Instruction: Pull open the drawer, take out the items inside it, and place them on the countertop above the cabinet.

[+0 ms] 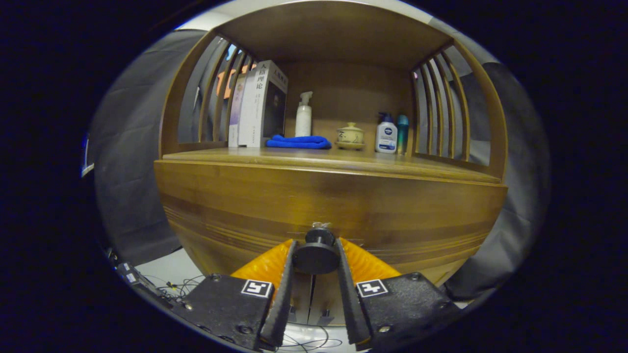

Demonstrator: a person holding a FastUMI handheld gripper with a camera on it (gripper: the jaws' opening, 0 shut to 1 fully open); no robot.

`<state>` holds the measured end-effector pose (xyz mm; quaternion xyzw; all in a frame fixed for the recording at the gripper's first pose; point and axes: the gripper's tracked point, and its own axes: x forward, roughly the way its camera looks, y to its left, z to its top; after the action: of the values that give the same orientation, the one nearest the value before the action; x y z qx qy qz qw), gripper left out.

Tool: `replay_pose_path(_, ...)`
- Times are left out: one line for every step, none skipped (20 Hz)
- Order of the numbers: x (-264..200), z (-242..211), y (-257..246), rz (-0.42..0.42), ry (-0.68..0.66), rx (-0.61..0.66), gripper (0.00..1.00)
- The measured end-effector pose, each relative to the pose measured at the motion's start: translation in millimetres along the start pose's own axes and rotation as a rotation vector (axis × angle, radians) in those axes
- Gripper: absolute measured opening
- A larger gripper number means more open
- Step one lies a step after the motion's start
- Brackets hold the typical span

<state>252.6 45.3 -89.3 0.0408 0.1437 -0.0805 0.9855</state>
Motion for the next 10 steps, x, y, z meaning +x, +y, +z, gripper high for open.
replay_pose_path(0.1, -0.5, 0.5, -0.005, 0.016, 0.013, 0.48)
replay_pose_path(0.2, 0.3, -0.4, -0.012, 0.024, 0.021, 0.47)
replay_pose_path(0.3, 0.1, -0.5, -0.017, 0.028, 0.015, 0.46)
replay_pose_path(-1.3, -0.9, -0.6, -0.018, 0.030, 0.000, 0.45)
replay_pose_path(-2.2, -0.8, -0.4, -0.016, 0.029, -0.007, 0.44)
replay_pose_path(-1.3, -1.3, -0.6, -0.015, 0.030, -0.011, 0.44)
replay_pose_path(-0.6, -0.6, -0.9, -0.015, 0.030, -0.013, 0.42)
replay_pose_path(-0.5, -1.1, -1.4, -0.016, 0.030, -0.017, 0.41)
replay_pose_path(-0.5, -0.2, -1.5, -0.017, 0.028, -0.023, 0.40)
replay_pose_path(-0.4, -1.1, -1.8, -0.016, 0.026, -0.029, 0.39)
